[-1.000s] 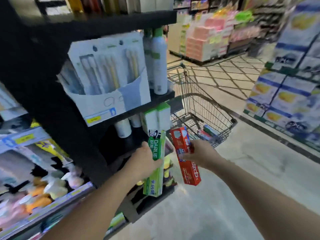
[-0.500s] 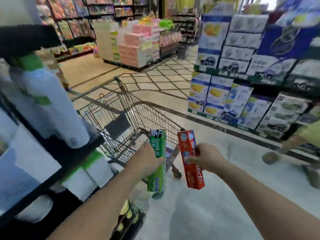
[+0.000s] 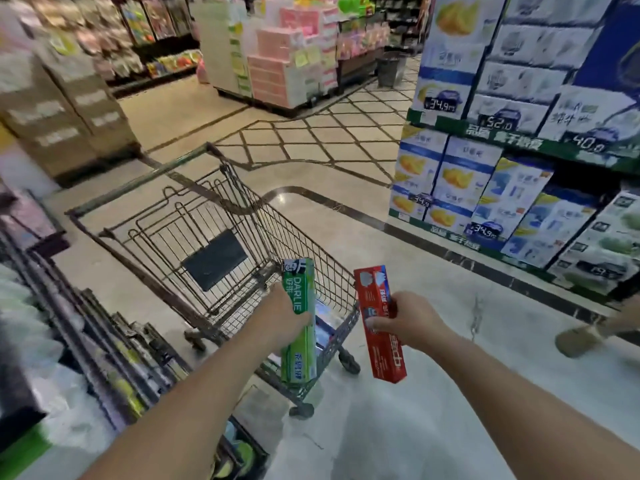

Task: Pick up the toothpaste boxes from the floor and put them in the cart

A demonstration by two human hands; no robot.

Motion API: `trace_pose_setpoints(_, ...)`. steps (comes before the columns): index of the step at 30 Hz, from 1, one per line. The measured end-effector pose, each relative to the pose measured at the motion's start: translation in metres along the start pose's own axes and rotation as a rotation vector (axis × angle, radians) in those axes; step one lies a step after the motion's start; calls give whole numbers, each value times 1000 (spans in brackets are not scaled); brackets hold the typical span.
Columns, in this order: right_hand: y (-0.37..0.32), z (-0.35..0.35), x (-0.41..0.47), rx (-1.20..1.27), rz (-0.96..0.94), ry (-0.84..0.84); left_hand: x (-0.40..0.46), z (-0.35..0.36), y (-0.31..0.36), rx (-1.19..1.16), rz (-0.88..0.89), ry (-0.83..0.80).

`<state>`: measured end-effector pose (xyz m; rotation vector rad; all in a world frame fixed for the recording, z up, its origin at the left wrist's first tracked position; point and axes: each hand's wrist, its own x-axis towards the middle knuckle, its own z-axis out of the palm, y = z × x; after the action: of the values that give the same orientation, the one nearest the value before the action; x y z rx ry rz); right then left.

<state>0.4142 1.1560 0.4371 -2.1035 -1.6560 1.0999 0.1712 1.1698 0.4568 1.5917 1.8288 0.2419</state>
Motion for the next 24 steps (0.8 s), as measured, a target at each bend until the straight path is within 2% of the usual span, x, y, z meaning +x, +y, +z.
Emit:
trace_pose_setpoints(6,-29,7,88,-111,-94,-96,48,-11,-18,-94,-190,143)
trace_pose_setpoints(13,-77,84,186,-246,-200,-259,126,8,-82,-226,-406,143)
trace_pose_setpoints(17,-80,140,241,-262,-178,-332,181,50,-125,-271,-514,125)
trace_pose_setpoints(24,-37,222,325,-421,-162,-435,254,158,-176,-316,-672,-36)
